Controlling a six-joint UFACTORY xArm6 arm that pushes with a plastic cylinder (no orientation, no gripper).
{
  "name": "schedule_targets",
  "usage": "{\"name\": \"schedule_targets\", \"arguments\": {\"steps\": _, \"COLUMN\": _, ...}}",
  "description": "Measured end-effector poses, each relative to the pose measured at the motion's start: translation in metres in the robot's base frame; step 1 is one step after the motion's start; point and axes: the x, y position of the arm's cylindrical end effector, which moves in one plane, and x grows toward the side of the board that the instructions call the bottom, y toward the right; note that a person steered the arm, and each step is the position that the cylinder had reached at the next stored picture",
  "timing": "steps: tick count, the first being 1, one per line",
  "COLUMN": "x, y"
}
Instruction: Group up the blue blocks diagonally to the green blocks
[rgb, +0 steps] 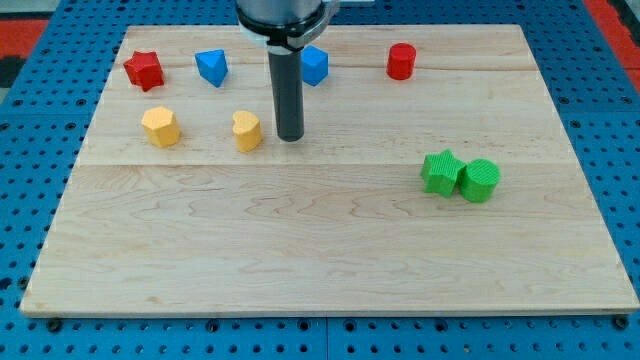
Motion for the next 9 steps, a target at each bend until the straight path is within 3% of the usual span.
{"name": "schedule_targets", "arguments": {"steps": 2, "x": -0.017, "y": -0.094}}
{"name": "schedule_targets", "arguments": {"steps": 3, "x": -0.037, "y": -0.054}}
{"name": "schedule_targets", "arguments": {"steps": 4, "x": -0.038, "y": 0.048}}
{"name": "schedule_targets", "arguments": {"steps": 5, "x": -0.054, "y": 0.104}}
{"name": "schedule_targets", "arguments": {"steps": 7, "x": -0.133, "y": 0.098}}
{"name": "schedule_targets", "arguments": {"steps": 9, "x": -0.141, "y": -0.014}}
